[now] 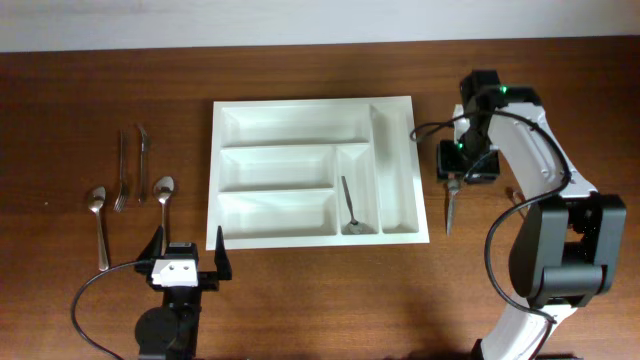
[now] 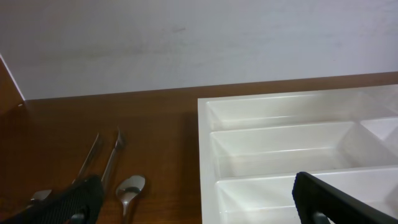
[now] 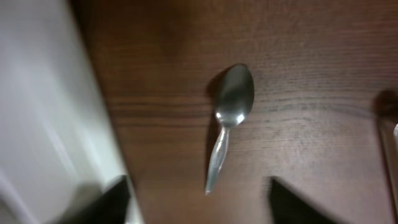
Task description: Pack container
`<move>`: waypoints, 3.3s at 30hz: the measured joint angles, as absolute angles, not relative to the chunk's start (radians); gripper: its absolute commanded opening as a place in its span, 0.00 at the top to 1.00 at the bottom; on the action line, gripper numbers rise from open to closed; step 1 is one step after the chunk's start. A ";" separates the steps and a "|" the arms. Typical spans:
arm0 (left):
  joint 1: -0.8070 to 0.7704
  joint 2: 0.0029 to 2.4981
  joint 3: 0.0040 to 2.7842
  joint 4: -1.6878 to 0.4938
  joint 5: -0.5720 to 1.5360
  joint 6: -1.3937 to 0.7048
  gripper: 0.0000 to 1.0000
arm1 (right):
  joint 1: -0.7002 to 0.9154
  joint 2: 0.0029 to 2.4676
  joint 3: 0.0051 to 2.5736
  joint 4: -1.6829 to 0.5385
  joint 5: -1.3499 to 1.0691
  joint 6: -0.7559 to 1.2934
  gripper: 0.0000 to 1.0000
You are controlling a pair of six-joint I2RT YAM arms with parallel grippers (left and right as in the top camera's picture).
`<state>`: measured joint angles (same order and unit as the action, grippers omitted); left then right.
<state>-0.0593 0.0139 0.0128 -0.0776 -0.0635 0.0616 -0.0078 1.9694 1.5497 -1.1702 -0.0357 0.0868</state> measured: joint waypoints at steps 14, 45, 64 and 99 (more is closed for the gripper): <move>-0.059 0.014 0.013 -0.078 -0.064 0.062 0.01 | -0.073 1.969 1.290 -0.914 -0.023 0.084 0.55; -0.059 0.014 0.013 -0.077 -0.064 0.061 0.01 | -0.073 1.969 1.346 -0.912 -0.027 0.184 0.96; -0.059 0.014 0.013 -0.077 -0.064 0.062 0.01 | -0.051 1.940 1.675 -1.164 -0.026 0.189 0.51; -0.059 0.014 0.013 -0.077 -0.064 0.062 0.01 | -0.051 1.914 1.184 -0.725 -0.020 0.175 0.96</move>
<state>-0.0593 0.0139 0.0128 -0.0772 -0.0635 0.0616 -0.0509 1.9141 1.1843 -0.7246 -0.0196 0.1753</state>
